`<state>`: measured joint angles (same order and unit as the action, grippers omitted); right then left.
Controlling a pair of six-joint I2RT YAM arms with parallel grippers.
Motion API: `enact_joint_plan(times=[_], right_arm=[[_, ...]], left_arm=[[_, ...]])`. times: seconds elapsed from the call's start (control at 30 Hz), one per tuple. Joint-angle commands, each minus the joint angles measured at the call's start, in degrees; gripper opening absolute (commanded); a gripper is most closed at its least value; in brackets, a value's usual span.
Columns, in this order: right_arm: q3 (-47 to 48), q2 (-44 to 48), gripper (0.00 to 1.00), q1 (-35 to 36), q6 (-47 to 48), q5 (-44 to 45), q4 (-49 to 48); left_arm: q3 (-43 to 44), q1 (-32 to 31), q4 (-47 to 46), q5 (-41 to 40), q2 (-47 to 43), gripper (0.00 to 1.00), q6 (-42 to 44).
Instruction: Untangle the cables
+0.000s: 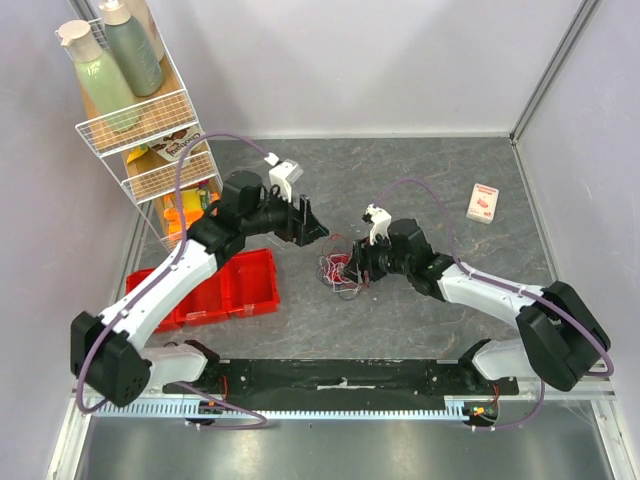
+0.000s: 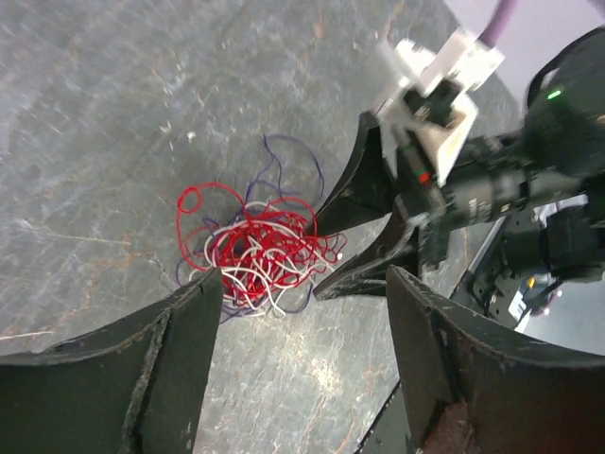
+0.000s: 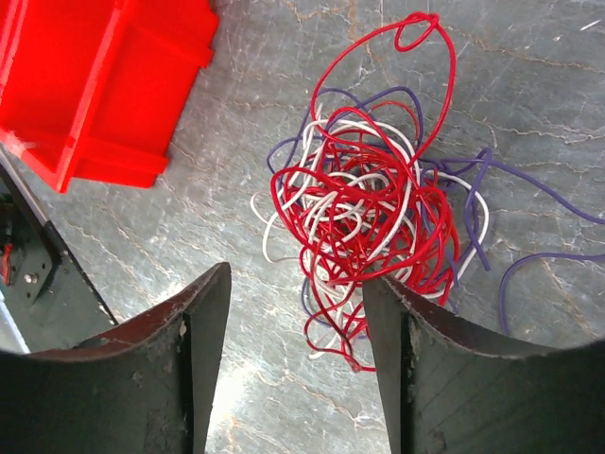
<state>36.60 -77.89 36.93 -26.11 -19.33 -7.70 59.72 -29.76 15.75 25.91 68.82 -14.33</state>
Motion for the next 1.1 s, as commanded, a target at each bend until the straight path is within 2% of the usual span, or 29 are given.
enact_joint_plan(times=[0.0,0.03,0.1,0.17,0.23,0.3,0.43,0.5,0.57,0.77,0.87,0.97,1.07], right_arm=[[0.84,2.3,0.58,-0.01,-2.81,2.72,0.76],[0.67,2.3,0.51,0.07,-3.07,2.98,0.85],[0.14,2.3,0.29,-0.01,-3.42,3.07,0.06],[-0.39,2.13,0.15,-0.01,-3.77,2.81,-0.82],[-0.48,1.6,0.06,-0.01,-3.43,2.63,-0.82],[-0.48,1.86,0.04,0.07,-2.37,4.03,1.1],[-2.32,3.7,0.04,-0.01,-0.44,4.92,2.43],[-3.19,4.23,0.04,-0.01,-0.08,4.04,1.47],[-4.34,4.67,0.04,-0.01,-0.35,3.25,-0.46],[-5.13,3.53,0.04,-0.01,0.62,2.72,-1.79],[-5.22,3.97,0.04,-0.01,0.62,2.98,-1.96],[-5.14,4.67,0.05,-0.01,0.53,2.55,-2.23],[-5.13,5.02,0.06,-0.01,0.27,2.54,-2.23]], left_arm=[[1.1,-0.74,-1.76,6.6,4.83,0.73,2.73],[0.4,-1.09,-3.08,7.3,5.79,0.71,2.29],[-0.66,-1.88,-5.89,8.71,7.81,0.66,1.76],[-1.28,-3.54,-8.35,8.81,10.27,0.62,1.41],[-0.4,-4.52,-8.98,6.62,12.91,0.58,1.41],[0.56,-4.26,-8.98,2.07,15.28,0.54,-0.86],[7.66,-3.29,0.3,-9.37,24.23,0.65,-10.26],[12.15,-3.29,5.75,-12.09,28.81,0.66,-14.3],[14.89,-3.29,7.45,-15.53,31.63,0.65,-16.51],[17.61,-3.29,4.55,-17.04,35.94,0.63,-14.51],[19.64,-3.29,5.7,-10.3,39.28,0.62,-10.91],[15.88,-3.29,1.67,-4.75,38.85,0.62,-10.02],[13.93,-3.29,-0.54,-4.02,39.55,0.63,-9.67]])
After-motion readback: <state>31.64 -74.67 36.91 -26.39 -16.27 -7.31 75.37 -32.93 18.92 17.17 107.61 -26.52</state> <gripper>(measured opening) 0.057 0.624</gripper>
